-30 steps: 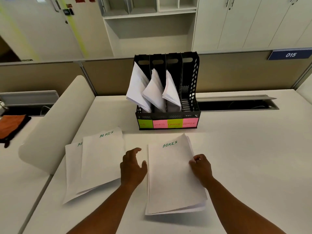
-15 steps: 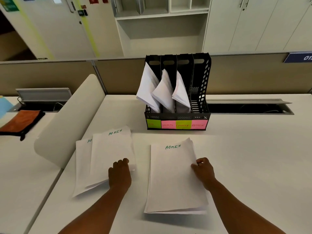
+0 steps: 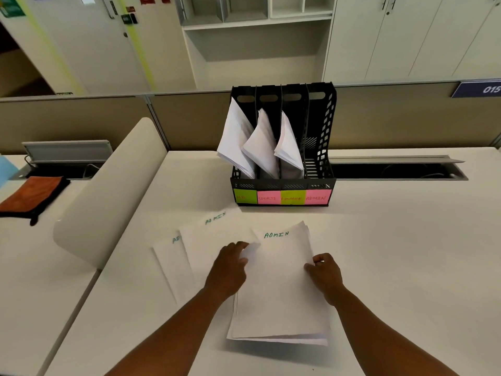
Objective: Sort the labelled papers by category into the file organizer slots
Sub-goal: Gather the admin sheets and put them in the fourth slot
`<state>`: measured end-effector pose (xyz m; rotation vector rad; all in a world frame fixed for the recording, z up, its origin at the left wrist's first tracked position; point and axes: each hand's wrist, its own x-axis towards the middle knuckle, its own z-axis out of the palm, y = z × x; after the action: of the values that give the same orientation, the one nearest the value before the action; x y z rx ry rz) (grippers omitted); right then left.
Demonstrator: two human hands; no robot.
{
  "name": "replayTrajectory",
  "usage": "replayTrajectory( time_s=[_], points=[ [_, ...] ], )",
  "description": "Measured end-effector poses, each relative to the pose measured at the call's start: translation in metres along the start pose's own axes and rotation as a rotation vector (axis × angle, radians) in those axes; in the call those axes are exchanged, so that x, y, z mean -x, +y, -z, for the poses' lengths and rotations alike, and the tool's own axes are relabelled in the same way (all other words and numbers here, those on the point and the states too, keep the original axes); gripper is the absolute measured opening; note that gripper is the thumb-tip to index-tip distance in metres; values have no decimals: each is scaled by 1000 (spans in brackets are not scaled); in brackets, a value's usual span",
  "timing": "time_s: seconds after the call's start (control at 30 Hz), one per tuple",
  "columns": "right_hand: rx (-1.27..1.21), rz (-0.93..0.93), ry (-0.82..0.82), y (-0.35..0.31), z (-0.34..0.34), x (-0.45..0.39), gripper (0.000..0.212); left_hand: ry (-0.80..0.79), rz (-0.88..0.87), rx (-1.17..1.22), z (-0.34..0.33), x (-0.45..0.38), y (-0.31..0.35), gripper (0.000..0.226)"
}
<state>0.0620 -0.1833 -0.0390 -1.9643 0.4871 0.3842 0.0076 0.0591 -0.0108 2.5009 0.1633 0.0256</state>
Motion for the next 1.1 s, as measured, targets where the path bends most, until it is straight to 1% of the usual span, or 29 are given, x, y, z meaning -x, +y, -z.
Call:
replayTrajectory(
  time_s=[0.17, 0.23, 0.33, 0.37, 0.5, 0.53, 0.6, 0.63, 0.67, 0.73, 0.8, 0.83, 0.87, 0.9, 0.93, 1.0, 1.07, 1.1],
  points=[
    [-28, -10, 7, 2, 5, 2, 14, -45, -124, 111, -7, -5, 34, 43],
    [-34, -16, 4, 3, 7, 3, 13, -114, -143, 136, -10, -4, 45, 47],
    [-60, -16, 12, 4, 9, 2, 8, -271, -146, 176, -16, 3, 56, 48],
    [-74, -12, 18, 5, 10, 2, 11, -329, -129, 192, -18, 6, 59, 48],
    [-148, 19, -25, 3, 14, 5, 46, -533, -85, 301, -25, 15, 68, 38],
    [-163, 26, -40, 2, 14, 5, 49, -583, -76, 331, -24, 16, 68, 38],
    [-194, 12, -50, 2, 16, 6, 41, -658, -30, 412, -21, 16, 68, 43],
    [-204, -4, -59, 2, 17, 7, 40, -648, 4, 453, -20, 16, 66, 47],
    [-208, -14, -73, 2, 19, 8, 43, -589, 38, 490, -19, 16, 63, 49],
    [-233, -20, -104, 2, 21, 9, 45, -348, 125, 535, -17, 12, 53, 48],
    [-254, -18, -116, 2, 24, 9, 38, -48, 255, 517, -14, 7, 38, 46],
    [-248, -9, -110, 3, 25, 9, 34, 78, 335, 483, -12, 4, 30, 51],
    [-225, 4, -98, 3, 25, 9, 32, 171, 423, 443, -10, 2, 22, 60],
    [-198, 18, -90, 4, 26, 7, 31, 222, 511, 406, -7, 0, 15, 70],
    [-179, 29, -90, 5, 27, 7, 31, 232, 592, 377, -6, -1, 9, 80],
    [-199, 40, -117, 6, 29, 5, 31, 170, 703, 369, -5, -3, 1, 96],
    [-272, 36, -178, 8, 29, 5, 31, 100, 745, 454, -6, -4, -1, 103],
    [-318, 34, -217, 9, 29, 5, 31, 84, 733, 530, -7, -4, -1, 102]
  ],
)
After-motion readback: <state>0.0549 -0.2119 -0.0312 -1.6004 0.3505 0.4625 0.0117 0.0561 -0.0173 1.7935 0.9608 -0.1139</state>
